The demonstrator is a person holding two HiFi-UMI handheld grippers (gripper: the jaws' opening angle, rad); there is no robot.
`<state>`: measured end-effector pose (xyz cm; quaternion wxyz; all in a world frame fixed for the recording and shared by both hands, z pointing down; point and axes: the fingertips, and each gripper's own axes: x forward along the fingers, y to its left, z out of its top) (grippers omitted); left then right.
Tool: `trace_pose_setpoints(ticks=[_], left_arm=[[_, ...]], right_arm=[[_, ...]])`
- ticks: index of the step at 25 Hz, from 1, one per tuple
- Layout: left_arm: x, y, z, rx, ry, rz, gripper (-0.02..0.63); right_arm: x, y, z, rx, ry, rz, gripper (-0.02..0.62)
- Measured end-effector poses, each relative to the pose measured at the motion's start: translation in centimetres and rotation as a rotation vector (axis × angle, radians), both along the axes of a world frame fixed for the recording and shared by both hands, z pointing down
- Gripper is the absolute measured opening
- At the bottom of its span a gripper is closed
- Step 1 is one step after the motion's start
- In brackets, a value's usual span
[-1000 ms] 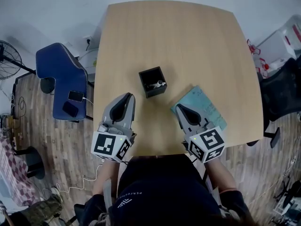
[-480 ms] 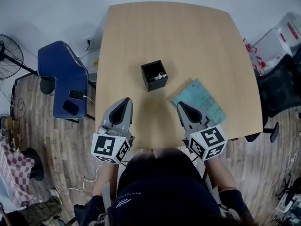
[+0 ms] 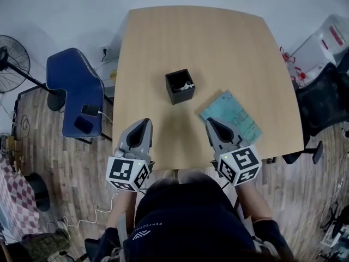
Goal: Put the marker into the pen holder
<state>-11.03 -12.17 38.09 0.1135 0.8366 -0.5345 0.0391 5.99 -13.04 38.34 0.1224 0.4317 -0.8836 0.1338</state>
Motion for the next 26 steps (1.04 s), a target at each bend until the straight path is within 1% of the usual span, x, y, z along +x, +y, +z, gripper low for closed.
trace_pose_setpoints(ticks=[10,26], left_arm=[[0.2,0.7,0.3,-0.014,-0.008,0.004,0.006],[-0.7,1.3,-0.6,0.004,-0.001,-0.031,0.006]], right_arm=[[0.4,0.5,-0.2,0.003,0.001,0.012,0.002],[-0.3,0.4,0.1,-0.016,-0.006,-0.021,0.002]])
